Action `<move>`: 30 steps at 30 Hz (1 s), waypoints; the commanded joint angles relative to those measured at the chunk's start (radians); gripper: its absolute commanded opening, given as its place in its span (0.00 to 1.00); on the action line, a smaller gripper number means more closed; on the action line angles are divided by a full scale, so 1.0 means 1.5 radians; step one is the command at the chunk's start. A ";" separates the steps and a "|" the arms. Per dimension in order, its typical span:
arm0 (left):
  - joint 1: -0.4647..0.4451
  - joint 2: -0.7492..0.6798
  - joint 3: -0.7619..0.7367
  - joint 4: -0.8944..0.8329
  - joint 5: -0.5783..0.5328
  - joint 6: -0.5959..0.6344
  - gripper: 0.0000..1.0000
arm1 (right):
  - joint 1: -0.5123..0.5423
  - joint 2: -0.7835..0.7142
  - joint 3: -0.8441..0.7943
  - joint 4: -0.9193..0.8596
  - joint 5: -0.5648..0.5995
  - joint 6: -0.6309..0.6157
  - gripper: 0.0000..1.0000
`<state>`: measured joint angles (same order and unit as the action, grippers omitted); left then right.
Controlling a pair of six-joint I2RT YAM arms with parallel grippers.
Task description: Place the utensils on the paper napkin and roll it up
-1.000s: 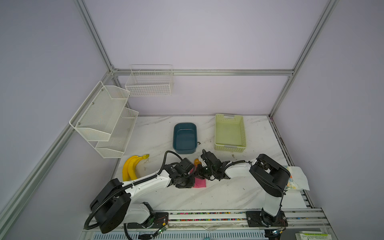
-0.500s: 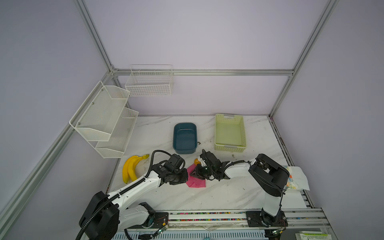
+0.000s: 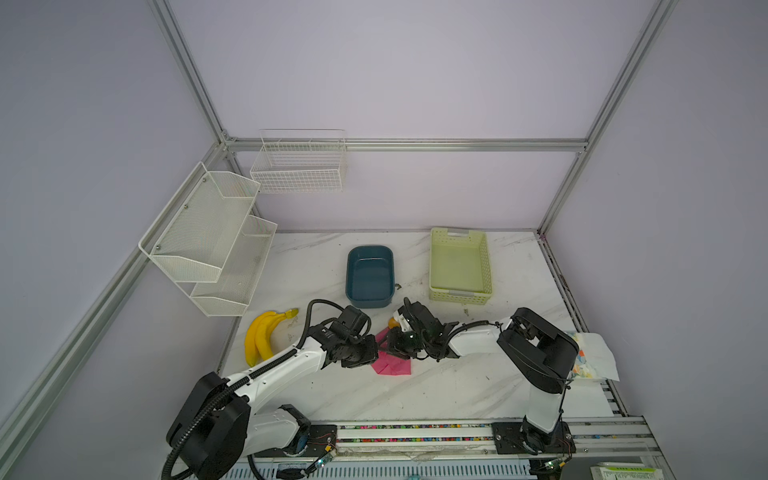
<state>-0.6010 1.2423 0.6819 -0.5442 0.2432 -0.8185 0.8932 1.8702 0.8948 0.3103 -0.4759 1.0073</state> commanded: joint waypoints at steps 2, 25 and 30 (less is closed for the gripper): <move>0.008 0.016 -0.017 0.044 0.020 0.010 0.15 | 0.003 0.012 -0.002 -0.021 0.010 0.008 0.27; 0.057 0.108 -0.039 0.162 0.075 0.010 0.22 | 0.003 0.019 -0.009 -0.019 0.008 0.008 0.01; 0.057 0.108 -0.041 0.166 0.085 0.007 0.22 | 0.004 0.019 -0.008 -0.017 0.007 0.009 0.04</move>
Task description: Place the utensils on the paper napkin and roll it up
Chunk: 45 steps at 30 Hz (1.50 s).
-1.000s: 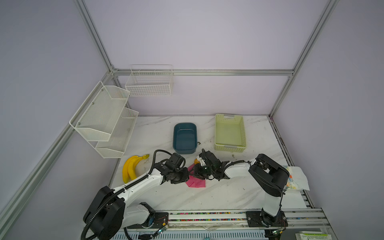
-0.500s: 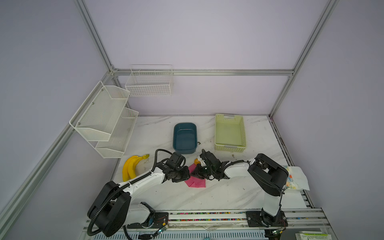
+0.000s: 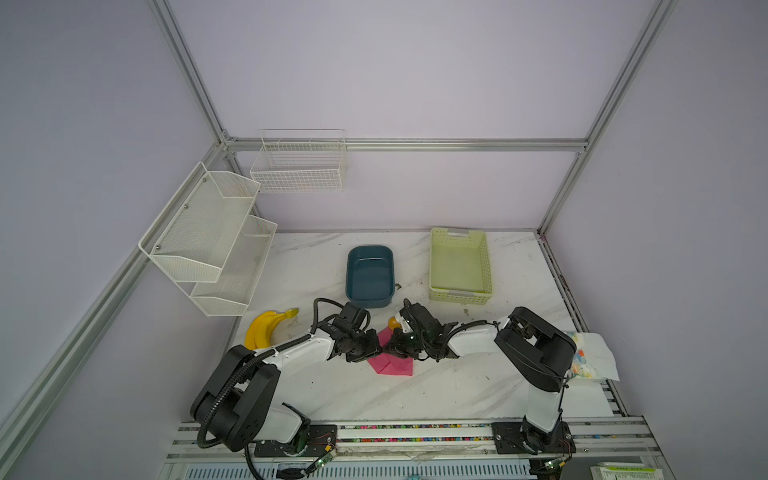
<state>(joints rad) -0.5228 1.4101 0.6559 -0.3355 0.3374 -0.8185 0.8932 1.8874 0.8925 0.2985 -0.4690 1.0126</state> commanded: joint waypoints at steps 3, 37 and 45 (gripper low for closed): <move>0.005 -0.018 -0.031 0.024 0.025 0.004 0.21 | 0.004 -0.001 -0.003 -0.006 0.001 0.002 0.05; 0.005 -0.096 -0.016 0.024 0.040 -0.008 0.29 | -0.049 -0.277 -0.170 -0.147 0.087 -0.036 0.02; 0.005 -0.131 0.005 0.037 0.057 -0.035 0.51 | -0.049 -0.257 -0.149 -0.147 0.072 -0.049 0.02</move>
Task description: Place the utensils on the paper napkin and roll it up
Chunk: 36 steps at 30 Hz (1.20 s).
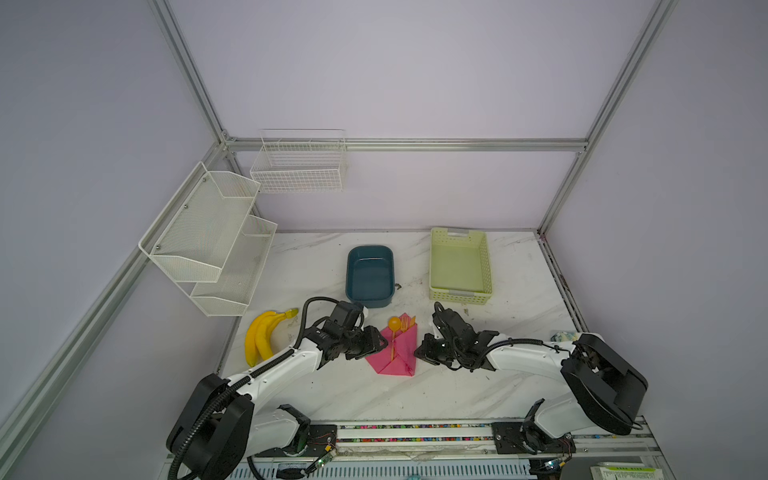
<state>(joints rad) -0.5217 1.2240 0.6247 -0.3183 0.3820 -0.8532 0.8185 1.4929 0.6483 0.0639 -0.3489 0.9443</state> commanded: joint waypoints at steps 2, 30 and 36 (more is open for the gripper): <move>0.004 0.008 0.029 0.041 0.057 -0.015 0.54 | 0.001 0.008 0.014 0.009 -0.010 -0.004 0.02; -0.022 0.083 0.103 0.141 0.141 -0.025 0.66 | 0.001 0.010 0.024 -0.001 -0.013 -0.010 0.02; -0.041 0.132 0.119 0.135 0.139 -0.020 0.66 | 0.001 0.009 0.026 -0.005 -0.013 -0.013 0.02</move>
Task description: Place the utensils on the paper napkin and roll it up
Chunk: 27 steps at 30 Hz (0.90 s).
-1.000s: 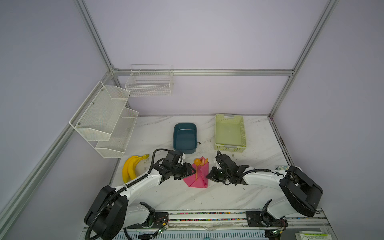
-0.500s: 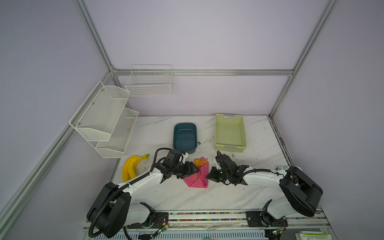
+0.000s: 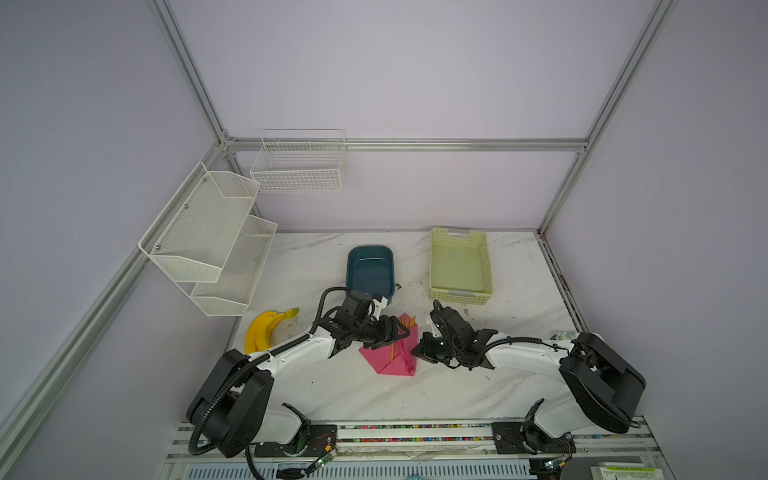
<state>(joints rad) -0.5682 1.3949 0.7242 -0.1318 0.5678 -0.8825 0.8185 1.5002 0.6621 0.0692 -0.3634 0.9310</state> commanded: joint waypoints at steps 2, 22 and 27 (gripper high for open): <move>-0.017 0.044 0.065 -0.012 0.005 0.007 0.64 | 0.001 0.004 0.017 -0.009 -0.003 -0.005 0.02; -0.032 0.030 0.113 -0.140 -0.107 0.049 0.28 | 0.001 -0.001 0.012 -0.013 -0.001 -0.006 0.02; -0.032 0.026 0.112 -0.137 -0.107 0.051 0.14 | 0.001 -0.009 0.011 -0.015 -0.002 -0.006 0.02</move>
<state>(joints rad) -0.6155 1.4658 0.8043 -0.3378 0.4137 -0.8200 0.8185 1.5002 0.6636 0.0662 -0.3634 0.9295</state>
